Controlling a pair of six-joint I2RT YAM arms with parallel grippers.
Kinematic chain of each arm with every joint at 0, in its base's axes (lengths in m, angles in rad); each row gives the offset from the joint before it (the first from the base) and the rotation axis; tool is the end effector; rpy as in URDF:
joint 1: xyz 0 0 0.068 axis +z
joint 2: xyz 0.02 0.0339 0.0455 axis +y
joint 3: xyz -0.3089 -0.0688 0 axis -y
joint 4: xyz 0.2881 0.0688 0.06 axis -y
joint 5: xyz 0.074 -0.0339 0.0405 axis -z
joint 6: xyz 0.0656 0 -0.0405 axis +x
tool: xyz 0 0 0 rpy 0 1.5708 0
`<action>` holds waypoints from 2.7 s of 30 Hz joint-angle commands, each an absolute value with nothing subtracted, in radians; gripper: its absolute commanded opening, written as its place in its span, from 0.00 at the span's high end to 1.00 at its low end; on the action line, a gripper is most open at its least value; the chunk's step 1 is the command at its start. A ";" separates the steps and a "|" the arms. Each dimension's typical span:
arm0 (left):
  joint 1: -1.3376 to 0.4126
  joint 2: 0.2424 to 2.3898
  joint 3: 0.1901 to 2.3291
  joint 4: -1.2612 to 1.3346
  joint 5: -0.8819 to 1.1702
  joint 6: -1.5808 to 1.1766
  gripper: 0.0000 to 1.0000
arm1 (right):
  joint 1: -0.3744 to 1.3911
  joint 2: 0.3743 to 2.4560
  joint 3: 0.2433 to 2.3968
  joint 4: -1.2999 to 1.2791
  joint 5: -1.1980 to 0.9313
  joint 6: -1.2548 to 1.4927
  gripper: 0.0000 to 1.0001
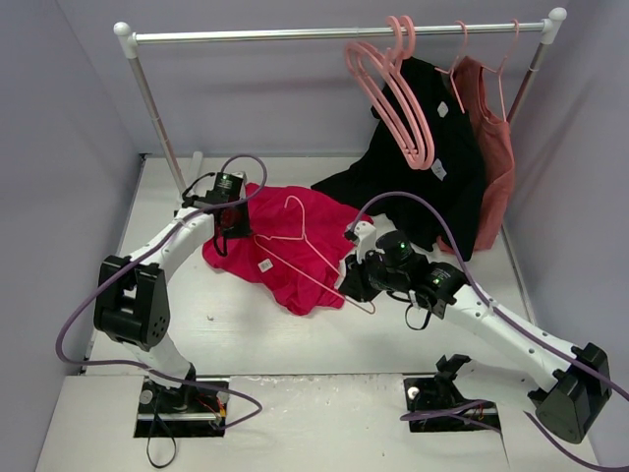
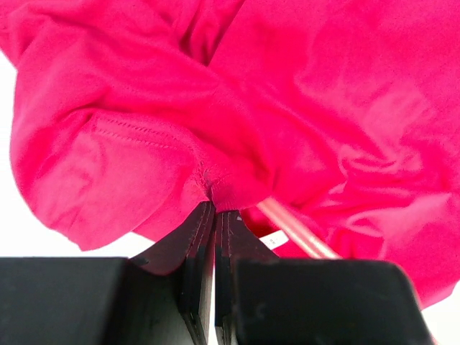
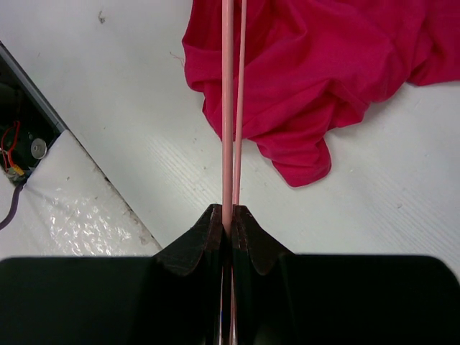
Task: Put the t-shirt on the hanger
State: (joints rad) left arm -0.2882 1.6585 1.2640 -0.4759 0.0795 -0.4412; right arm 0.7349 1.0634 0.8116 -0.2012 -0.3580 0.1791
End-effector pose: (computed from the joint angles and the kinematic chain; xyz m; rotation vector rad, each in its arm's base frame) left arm 0.4069 -0.1261 0.2593 -0.1538 2.4783 -0.4157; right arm 0.1965 0.2086 0.3105 -0.8081 1.9626 0.9244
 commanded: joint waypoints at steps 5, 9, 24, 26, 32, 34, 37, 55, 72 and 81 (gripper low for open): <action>-0.330 1.635 1.388 -0.614 0.009 -0.362 1.00 | 0.750 1.016 0.779 -0.032 -0.365 0.156 1.00; -0.360 1.628 1.402 -0.603 0.009 -0.342 1.00 | 0.775 1.026 0.741 0.055 -0.422 0.156 1.00; -0.411 1.479 1.471 -0.683 0.094 -0.390 1.00 | 0.808 0.927 0.495 0.555 -0.382 0.130 1.00; -0.422 1.451 1.480 -0.701 0.083 -0.399 1.00 | 0.810 0.925 0.506 0.557 -0.344 0.120 1.00; -0.431 1.361 1.494 -0.770 -0.059 -0.400 1.00 | 0.808 0.937 0.535 0.520 -0.229 0.107 1.00; -0.431 1.347 1.511 -0.787 -0.116 -0.379 1.00 | 0.808 0.963 0.555 0.476 -0.242 0.106 1.00; -0.431 1.347 1.532 -0.802 -0.166 -0.351 1.00 | 0.808 0.966 0.539 0.460 -0.245 0.123 1.00; -0.469 1.379 1.520 -0.736 -0.031 -0.356 1.00 | 0.810 0.880 0.440 0.682 -0.368 0.137 1.00; -0.552 1.339 1.615 -0.729 0.152 -0.353 1.00 | 0.802 1.002 0.370 1.066 -0.354 0.132 1.00; -0.578 1.296 1.626 -0.669 0.230 -0.399 1.00 | 0.778 1.015 0.434 1.109 -0.368 0.109 1.00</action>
